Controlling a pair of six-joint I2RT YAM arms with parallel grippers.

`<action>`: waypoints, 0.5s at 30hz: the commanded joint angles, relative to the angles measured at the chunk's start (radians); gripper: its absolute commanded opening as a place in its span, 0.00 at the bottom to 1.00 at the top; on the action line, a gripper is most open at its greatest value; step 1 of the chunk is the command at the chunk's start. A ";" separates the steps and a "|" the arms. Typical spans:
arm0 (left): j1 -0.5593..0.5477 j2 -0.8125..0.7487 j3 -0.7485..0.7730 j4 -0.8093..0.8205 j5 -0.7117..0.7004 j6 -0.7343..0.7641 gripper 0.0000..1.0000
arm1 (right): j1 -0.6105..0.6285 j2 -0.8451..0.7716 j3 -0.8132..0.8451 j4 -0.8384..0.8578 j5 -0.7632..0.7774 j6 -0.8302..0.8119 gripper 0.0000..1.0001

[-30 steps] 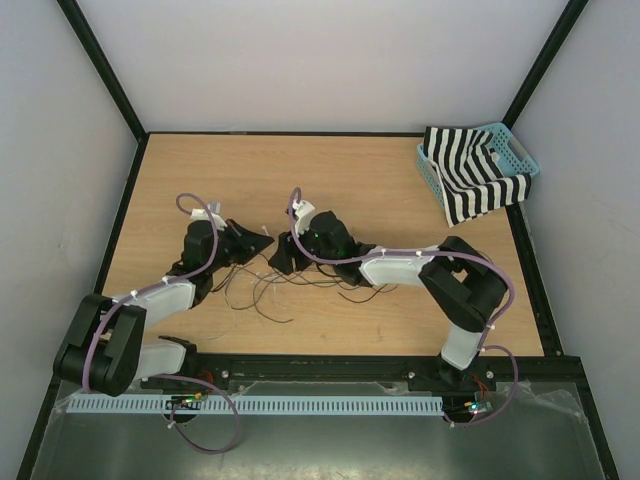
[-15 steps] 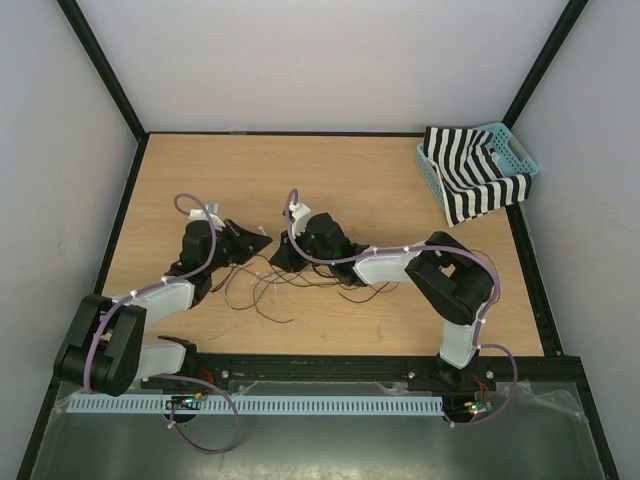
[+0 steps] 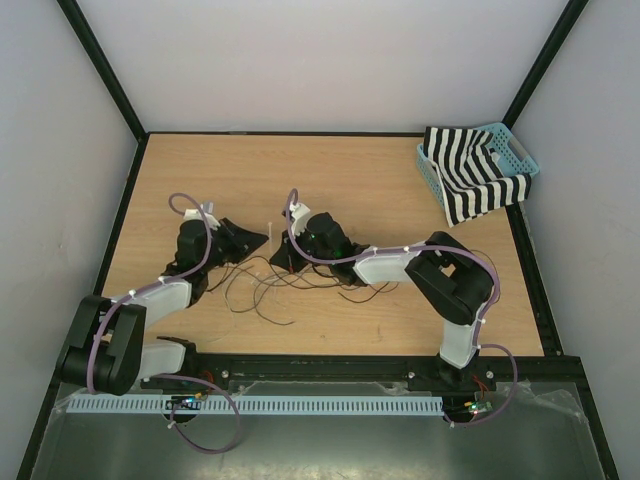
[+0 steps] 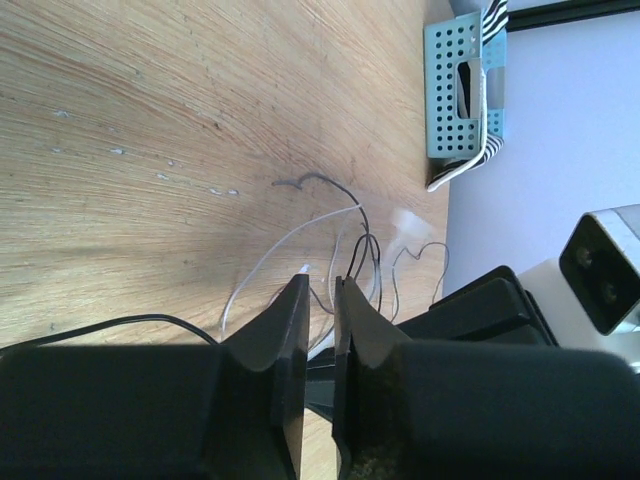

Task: Zip-tie the wires
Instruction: Adjust the ribbon.

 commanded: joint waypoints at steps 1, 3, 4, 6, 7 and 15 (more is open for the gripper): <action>0.018 -0.013 -0.003 0.051 0.035 0.029 0.20 | -0.006 0.010 0.016 -0.014 -0.025 -0.039 0.00; 0.027 -0.011 -0.005 0.071 0.045 0.029 0.26 | -0.007 0.010 0.016 -0.019 -0.038 -0.053 0.00; 0.033 -0.009 -0.006 0.078 0.055 0.029 0.29 | -0.006 0.010 0.016 -0.025 -0.041 -0.059 0.00; 0.049 -0.008 -0.009 0.096 0.076 0.029 0.32 | -0.008 0.010 0.016 -0.029 -0.050 -0.067 0.00; 0.059 -0.005 -0.012 0.110 0.089 0.029 0.33 | -0.008 0.010 0.015 -0.029 -0.053 -0.070 0.00; 0.085 0.122 0.020 0.268 0.242 0.016 0.34 | -0.014 0.019 0.027 -0.034 -0.092 -0.078 0.00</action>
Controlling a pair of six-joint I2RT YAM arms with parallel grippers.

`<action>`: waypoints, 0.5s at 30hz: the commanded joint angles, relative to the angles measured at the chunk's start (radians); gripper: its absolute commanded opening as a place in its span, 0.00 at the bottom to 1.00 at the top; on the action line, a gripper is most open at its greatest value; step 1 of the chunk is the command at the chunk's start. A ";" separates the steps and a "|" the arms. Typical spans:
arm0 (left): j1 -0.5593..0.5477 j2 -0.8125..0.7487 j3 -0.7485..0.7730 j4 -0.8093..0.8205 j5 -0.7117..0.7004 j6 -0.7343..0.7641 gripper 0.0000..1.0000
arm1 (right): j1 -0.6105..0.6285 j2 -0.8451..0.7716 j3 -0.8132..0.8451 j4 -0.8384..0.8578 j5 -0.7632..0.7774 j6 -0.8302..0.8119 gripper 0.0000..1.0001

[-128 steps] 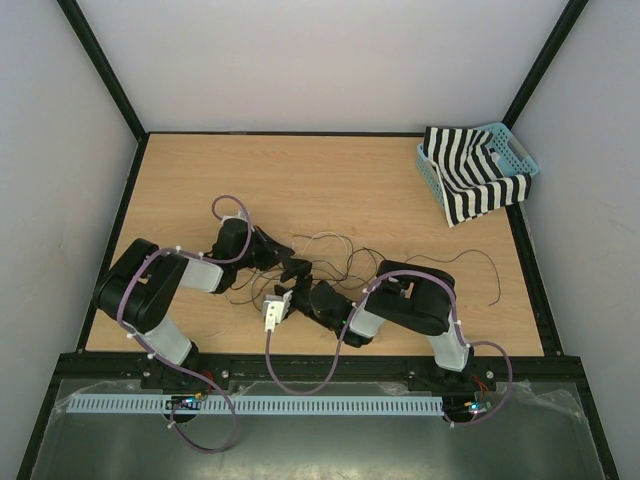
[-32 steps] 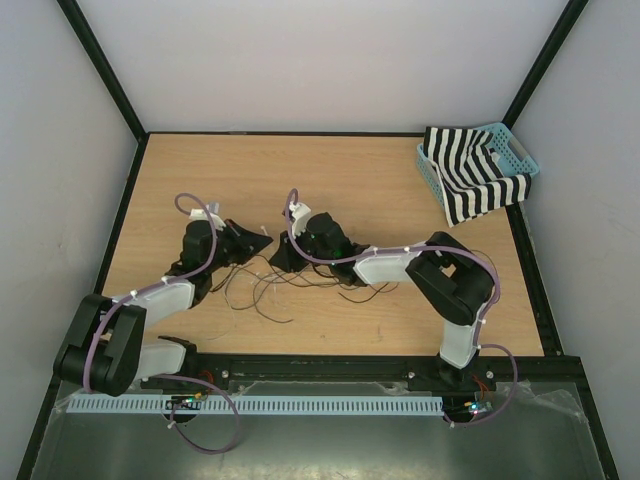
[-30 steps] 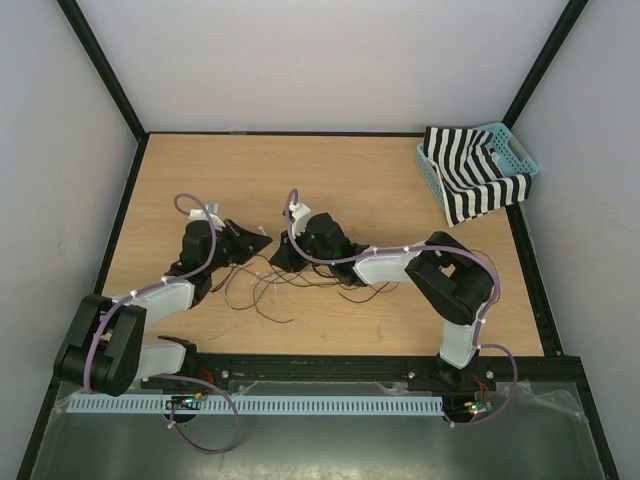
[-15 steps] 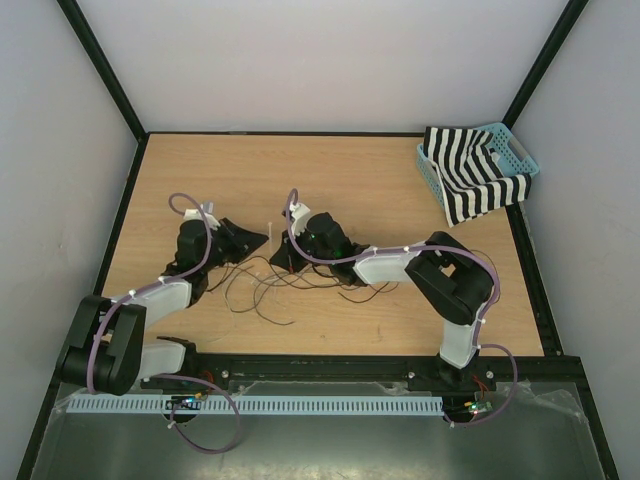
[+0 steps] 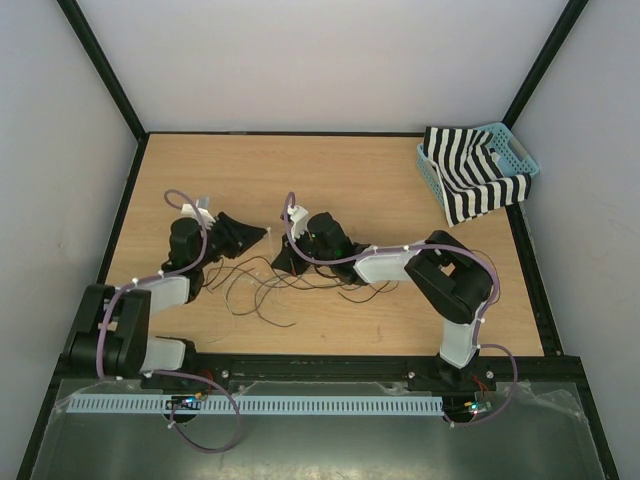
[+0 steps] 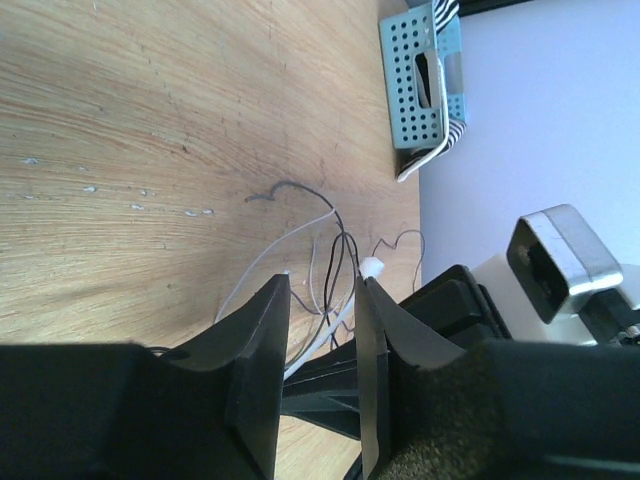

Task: Zip-tie the wires
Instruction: Adjust the ribbon.

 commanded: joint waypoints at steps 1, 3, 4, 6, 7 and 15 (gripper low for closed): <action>0.006 0.090 0.039 0.131 0.129 -0.003 0.33 | -0.005 0.014 0.028 0.002 -0.039 -0.018 0.00; 0.006 0.132 0.049 0.194 0.158 -0.016 0.31 | -0.006 0.014 0.030 0.001 -0.041 -0.017 0.00; 0.006 0.150 0.049 0.222 0.168 -0.027 0.30 | -0.006 0.014 0.030 0.001 -0.043 -0.016 0.00; 0.005 0.174 0.050 0.271 0.178 -0.050 0.28 | -0.008 0.018 0.031 0.001 -0.046 -0.016 0.00; 0.003 0.183 0.052 0.288 0.181 -0.056 0.27 | -0.007 0.020 0.031 0.000 -0.048 -0.016 0.00; -0.012 0.197 0.071 0.309 0.210 -0.058 0.20 | -0.019 0.024 0.036 -0.006 -0.054 -0.010 0.00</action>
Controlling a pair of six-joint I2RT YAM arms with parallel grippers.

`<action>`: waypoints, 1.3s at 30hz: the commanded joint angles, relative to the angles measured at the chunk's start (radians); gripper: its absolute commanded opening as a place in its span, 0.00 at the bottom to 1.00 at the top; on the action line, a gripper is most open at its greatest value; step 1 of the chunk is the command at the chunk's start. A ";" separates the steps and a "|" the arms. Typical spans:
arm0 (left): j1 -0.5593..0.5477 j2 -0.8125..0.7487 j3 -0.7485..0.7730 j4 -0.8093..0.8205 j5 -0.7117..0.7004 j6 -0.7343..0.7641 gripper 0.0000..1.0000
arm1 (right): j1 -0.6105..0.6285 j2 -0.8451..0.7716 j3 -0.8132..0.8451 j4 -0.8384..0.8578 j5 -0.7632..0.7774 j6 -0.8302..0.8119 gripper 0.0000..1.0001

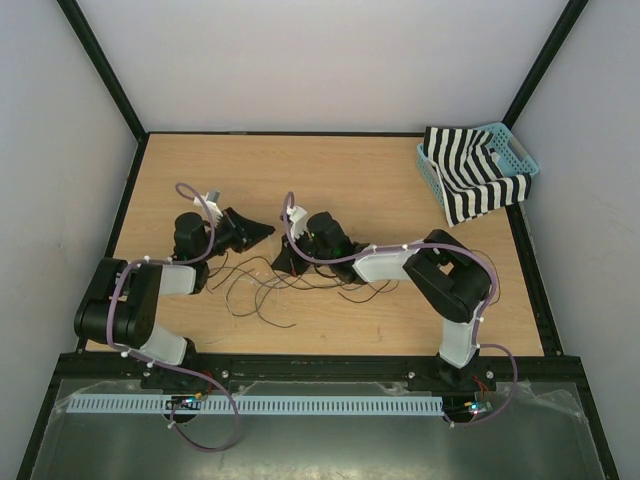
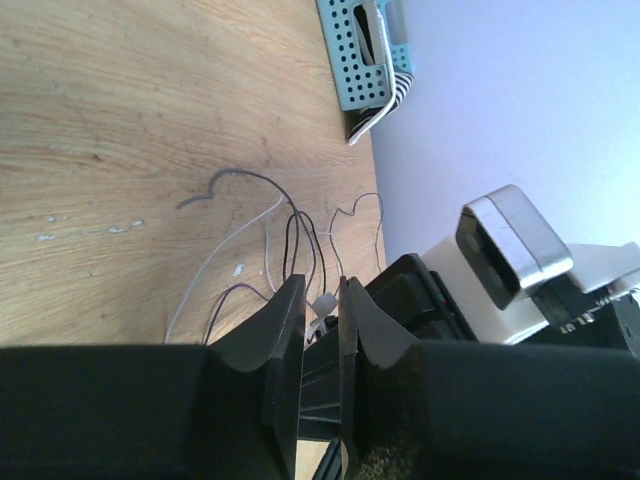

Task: Zip-tie the wires
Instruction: Adjust the ribbon.

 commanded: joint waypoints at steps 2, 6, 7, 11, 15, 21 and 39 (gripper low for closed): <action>-0.007 0.012 0.030 0.076 0.045 -0.003 0.16 | -0.016 0.010 0.026 0.004 -0.025 -0.004 0.00; -0.018 0.030 0.042 0.077 0.067 0.002 0.11 | -0.021 0.010 0.024 0.002 -0.027 -0.001 0.00; -0.021 0.033 0.042 0.077 0.070 0.004 0.10 | -0.022 0.010 0.023 0.002 -0.028 0.000 0.00; -0.028 0.036 0.038 0.077 0.076 0.015 0.05 | -0.028 0.008 0.022 0.002 -0.028 0.006 0.00; -0.029 0.034 0.030 0.078 0.072 0.025 0.00 | -0.031 0.001 0.017 0.001 -0.026 0.008 0.00; -0.029 0.032 0.023 0.077 0.072 0.036 0.00 | -0.041 -0.013 0.004 0.002 -0.023 0.015 0.00; -0.059 0.030 -0.011 0.077 0.051 0.053 0.32 | -0.047 -0.020 0.007 -0.015 -0.020 0.024 0.00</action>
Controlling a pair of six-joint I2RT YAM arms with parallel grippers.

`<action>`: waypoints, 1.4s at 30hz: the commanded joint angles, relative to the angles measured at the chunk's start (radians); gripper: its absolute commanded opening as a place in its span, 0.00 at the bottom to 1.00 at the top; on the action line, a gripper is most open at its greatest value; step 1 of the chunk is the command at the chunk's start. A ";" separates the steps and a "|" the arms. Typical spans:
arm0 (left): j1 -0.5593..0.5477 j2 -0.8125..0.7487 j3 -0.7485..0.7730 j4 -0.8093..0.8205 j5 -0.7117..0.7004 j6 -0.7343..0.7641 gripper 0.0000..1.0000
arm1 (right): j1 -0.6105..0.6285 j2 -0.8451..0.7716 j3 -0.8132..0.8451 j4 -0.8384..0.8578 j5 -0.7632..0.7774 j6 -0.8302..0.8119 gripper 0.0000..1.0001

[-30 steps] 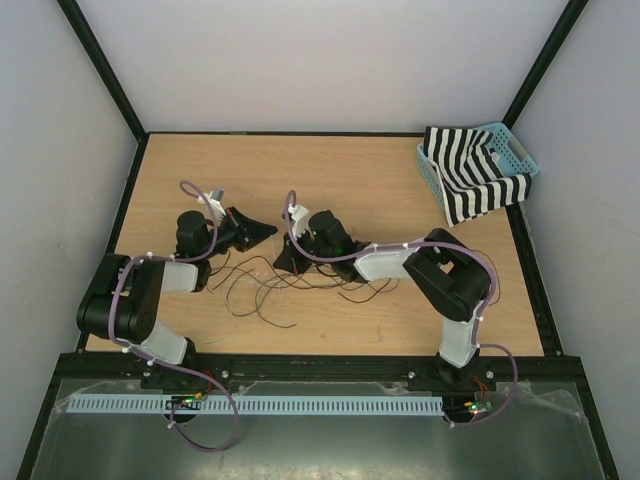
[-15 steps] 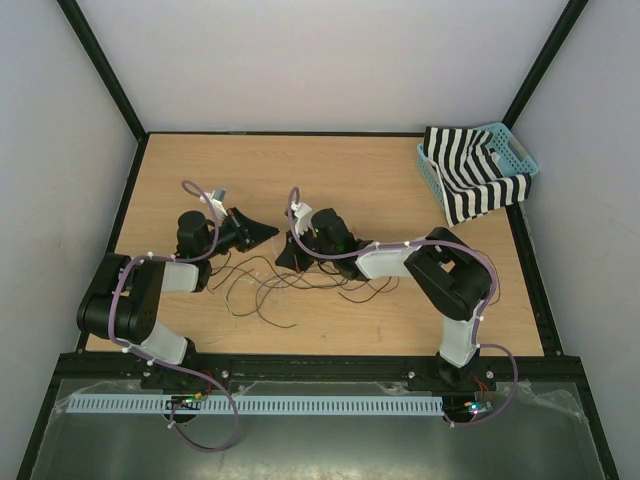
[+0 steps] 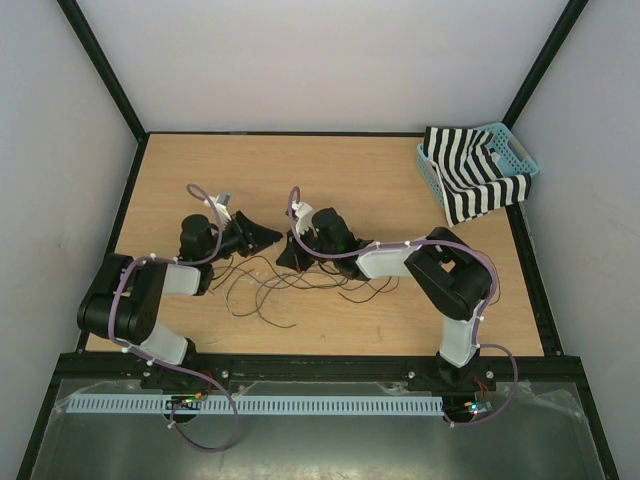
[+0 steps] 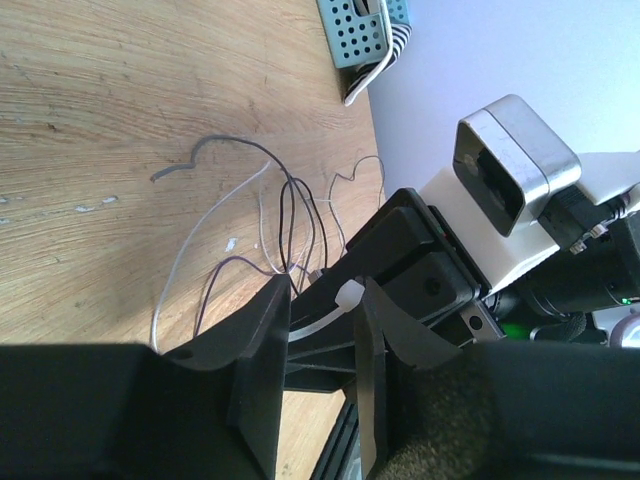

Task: Zip-tie the wires
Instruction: Adjust the ribbon.

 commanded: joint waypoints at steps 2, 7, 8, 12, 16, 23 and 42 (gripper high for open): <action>-0.018 -0.001 -0.012 0.035 0.002 0.023 0.28 | -0.007 -0.023 0.007 -0.004 -0.005 0.019 0.00; -0.020 0.004 -0.028 0.036 -0.005 0.029 0.14 | -0.006 -0.021 0.008 -0.004 -0.004 0.026 0.00; -0.019 0.004 -0.030 0.035 -0.005 0.032 0.11 | -0.006 -0.023 0.007 -0.005 -0.003 0.027 0.00; -0.020 0.003 -0.034 0.035 -0.002 0.038 0.00 | -0.009 -0.027 0.004 -0.012 0.003 0.025 0.00; -0.019 0.003 -0.037 0.036 -0.001 0.038 0.00 | -0.014 -0.030 0.005 -0.014 0.005 0.027 0.00; -0.020 -0.015 -0.025 0.039 0.014 0.065 0.00 | -0.017 -0.036 0.000 -0.009 -0.008 0.023 0.00; -0.068 -0.109 -0.092 0.138 -0.078 0.355 0.00 | -0.066 -0.298 -0.215 0.000 0.035 -0.039 0.64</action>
